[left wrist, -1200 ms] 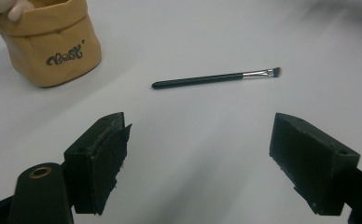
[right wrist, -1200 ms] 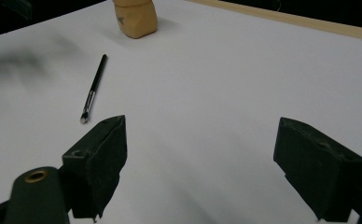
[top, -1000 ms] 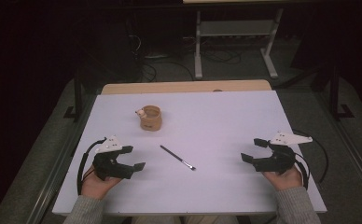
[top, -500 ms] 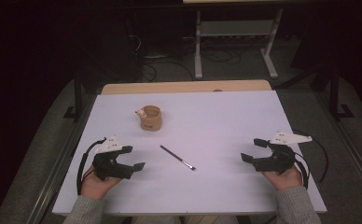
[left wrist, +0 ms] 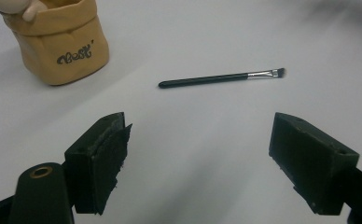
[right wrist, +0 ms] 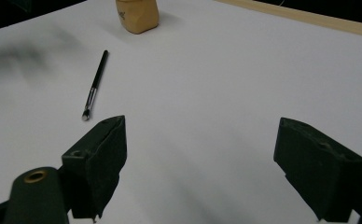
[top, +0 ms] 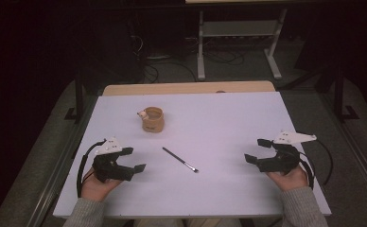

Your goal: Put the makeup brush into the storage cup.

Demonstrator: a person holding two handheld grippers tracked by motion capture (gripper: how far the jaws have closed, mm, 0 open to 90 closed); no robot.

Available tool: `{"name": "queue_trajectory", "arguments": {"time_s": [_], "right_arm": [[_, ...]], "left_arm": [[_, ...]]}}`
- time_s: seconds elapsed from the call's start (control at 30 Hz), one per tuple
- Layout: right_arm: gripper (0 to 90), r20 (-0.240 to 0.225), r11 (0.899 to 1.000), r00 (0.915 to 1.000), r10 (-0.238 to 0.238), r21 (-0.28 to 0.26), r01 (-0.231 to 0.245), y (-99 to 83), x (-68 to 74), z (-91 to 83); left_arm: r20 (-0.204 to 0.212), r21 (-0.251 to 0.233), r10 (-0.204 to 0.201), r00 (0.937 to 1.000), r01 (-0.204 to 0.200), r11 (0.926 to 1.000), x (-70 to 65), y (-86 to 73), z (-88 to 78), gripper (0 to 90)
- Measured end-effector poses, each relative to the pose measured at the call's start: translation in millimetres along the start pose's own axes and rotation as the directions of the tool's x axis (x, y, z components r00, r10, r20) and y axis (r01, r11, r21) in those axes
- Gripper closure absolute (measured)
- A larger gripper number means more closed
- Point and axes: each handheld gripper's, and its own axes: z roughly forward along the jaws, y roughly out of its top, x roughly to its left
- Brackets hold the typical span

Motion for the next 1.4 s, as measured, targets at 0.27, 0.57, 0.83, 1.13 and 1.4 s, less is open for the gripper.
{"name": "queue_trajectory", "arguments": {"time_s": [0.27,0.57,0.83,1.13,1.4], "right_arm": [[15.5,-0.011,1.000,0.9999,-0.003,0.026,0.003,8.7,-3.4,-0.7],[14.5,-0.032,0.999,0.9993,-0.018,0.039,0.019,22.0,0.5,0.2],[14.5,-0.040,0.998,0.9986,-0.033,0.059,0.036,32.1,5.6,1.9],[14.6,-0.057,0.993,0.9967,-0.058,0.095,0.063,52.5,15.5,7.3],[14.7,-0.093,0.990,0.9925,-0.080,0.110,0.090,75.1,28.3,14.7]], "left_arm": [[-0.002,0.009,0.007,1.0000,-0.007,0.9999,-2.0,0.5,2.3,18.8],[-0.007,0.007,0.011,0.9999,-0.010,0.9999,-1.8,0.6,0.7,19.2],[-0.003,0.008,0.013,0.9999,-0.013,0.9999,-1.6,1.5,2.3,19.3],[0.001,0.006,0.020,0.9998,-0.020,0.9998,-1.2,2.9,2.7,19.3],[0.005,-0.011,0.020,0.9998,-0.019,0.9997,-0.2,4.4,3.9,19.2]]}}
